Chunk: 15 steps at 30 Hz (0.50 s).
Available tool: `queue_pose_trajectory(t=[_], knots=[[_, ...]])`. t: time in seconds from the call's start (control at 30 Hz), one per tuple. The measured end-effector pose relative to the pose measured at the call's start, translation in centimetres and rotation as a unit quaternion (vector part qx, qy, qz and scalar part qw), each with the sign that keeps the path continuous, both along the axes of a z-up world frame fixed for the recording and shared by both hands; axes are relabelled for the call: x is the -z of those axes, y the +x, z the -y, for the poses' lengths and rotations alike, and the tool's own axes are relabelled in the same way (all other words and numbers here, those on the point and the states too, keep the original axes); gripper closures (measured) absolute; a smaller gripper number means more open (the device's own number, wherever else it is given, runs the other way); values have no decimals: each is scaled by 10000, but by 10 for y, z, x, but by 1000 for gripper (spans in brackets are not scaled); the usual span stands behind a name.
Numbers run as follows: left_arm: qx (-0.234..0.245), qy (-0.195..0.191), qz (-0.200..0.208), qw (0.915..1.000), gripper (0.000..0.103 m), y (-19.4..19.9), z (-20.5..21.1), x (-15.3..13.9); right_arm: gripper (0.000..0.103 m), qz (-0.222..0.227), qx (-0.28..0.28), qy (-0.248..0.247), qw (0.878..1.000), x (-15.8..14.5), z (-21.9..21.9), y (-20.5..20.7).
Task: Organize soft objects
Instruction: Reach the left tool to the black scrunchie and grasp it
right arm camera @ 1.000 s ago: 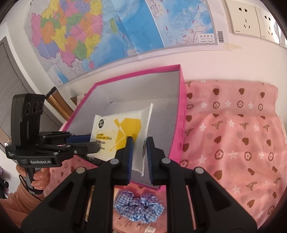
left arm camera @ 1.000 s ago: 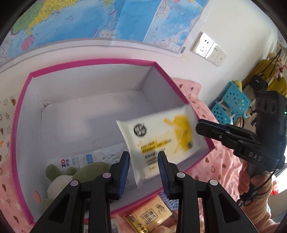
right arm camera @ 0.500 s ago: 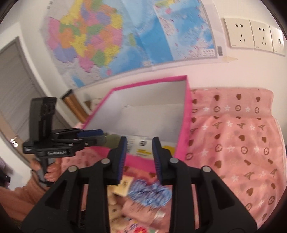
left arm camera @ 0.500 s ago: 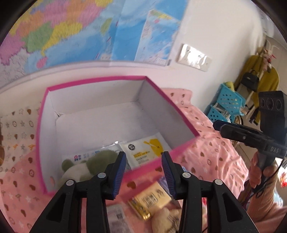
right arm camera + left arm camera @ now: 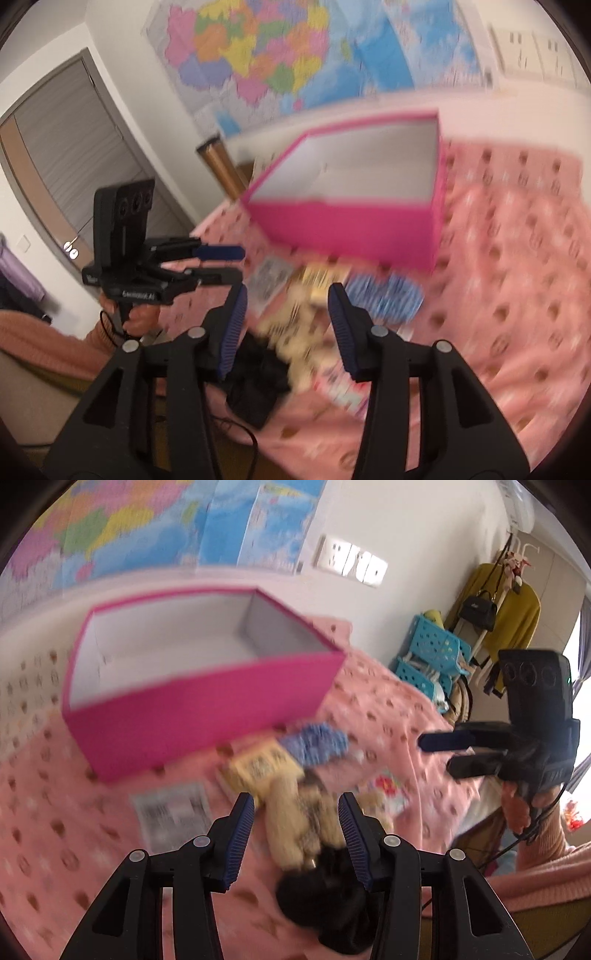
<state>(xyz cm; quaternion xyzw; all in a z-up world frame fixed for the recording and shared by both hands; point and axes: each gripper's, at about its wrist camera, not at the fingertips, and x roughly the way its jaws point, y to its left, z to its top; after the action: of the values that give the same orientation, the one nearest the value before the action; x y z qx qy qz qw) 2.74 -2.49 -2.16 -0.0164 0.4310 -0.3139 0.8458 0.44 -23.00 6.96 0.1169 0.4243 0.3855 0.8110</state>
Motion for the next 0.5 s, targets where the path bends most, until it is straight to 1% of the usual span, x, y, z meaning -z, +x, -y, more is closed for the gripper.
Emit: queue_pose_trajectory(t=[0.1,0.17,0.2,0.27,0.33,0.4,0.5], knots=[[-21,23,-242,9997,55,-9,-1,17,55,-411,-239,-148,9988,25,-15,-12],[-31,31,-383,9993,55,-15,-2,26,55,-702,-377,-134,9967,43,-24,-17],[-16,26,-455,9990,55,-18,-3,30,55,-835,-418,-225,9954,54,-31,-21],[14,-6,-547,9985,55,-26,-3,35,50,-1066,-438,-312,9928,69,-39,-24],[22,9,-607,9982,54,-31,-4,40,49,-1307,-483,-238,9900,84,-46,-27],[4,5,-694,9976,51,-36,-5,47,46,-1464,-518,-146,9878,93,-53,-28],[16,-13,-768,9970,50,-41,-8,51,44,-1540,-507,-244,9865,102,-61,-29]])
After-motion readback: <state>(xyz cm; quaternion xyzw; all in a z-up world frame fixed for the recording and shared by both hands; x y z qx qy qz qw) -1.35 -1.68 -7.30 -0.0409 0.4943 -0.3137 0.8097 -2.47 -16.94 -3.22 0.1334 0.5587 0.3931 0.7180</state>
